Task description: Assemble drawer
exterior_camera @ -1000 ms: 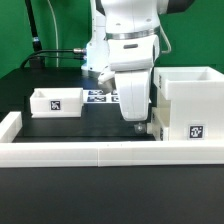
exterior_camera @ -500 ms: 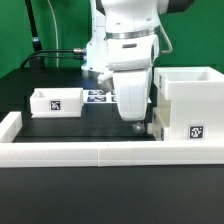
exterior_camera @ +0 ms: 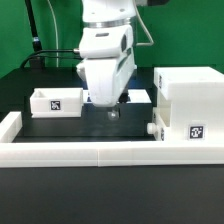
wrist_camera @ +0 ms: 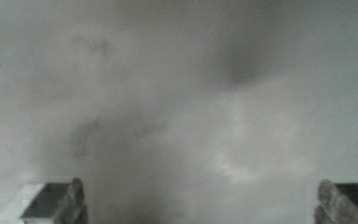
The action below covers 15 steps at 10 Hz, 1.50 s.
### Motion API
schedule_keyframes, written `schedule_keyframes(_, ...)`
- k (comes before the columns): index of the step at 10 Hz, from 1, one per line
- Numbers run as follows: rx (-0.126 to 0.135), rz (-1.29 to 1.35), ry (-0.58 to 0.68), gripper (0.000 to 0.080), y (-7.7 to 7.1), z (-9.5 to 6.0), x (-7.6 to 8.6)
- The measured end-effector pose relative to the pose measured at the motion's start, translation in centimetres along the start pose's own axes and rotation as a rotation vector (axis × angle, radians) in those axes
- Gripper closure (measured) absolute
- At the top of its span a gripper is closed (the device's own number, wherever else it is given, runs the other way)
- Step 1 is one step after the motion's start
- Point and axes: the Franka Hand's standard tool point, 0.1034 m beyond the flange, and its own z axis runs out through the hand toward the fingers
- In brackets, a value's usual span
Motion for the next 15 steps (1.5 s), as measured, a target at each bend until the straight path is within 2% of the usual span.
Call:
schedule_keyframes(2, -0.004, 0.017, -0.009, 0.015, -1.2, -1.3, -2.7)
schedule_keyframes(3, -0.013, 0.031, -0.011, 0.015, -1.4, -2.3, -3.6)
schedule_keyframes(4, -0.003, 0.05, -0.013, 0.015, -1.6, -2.8, -4.5)
schedule_keyframes(7, -0.001, 0.1, -0.012, 0.015, -1.6, -2.7, -4.7)
schedule_keyframes(8, -0.004, 0.189, -0.01, 0.015, -1.6, -2.7, -4.8)
schedule_keyframes(9, -0.017, 0.278, -0.004, 0.015, -1.5, -2.9, -5.8)
schedule_keyframes(10, -0.039, 0.347, -0.006, 0.015, -1.9, -3.2, -6.8)
schedule_keyframes(12, -0.052, 0.556, -0.008, 0.015, -3.4, -3.2, -7.9)
schedule_keyframes(13, -0.052, 0.67, -0.009, 0.015, -4.1, -3.1, -8.2)
schedule_keyframes(15, -0.048, 0.798, -0.008, 0.015, -4.5, -3.0, -8.1)
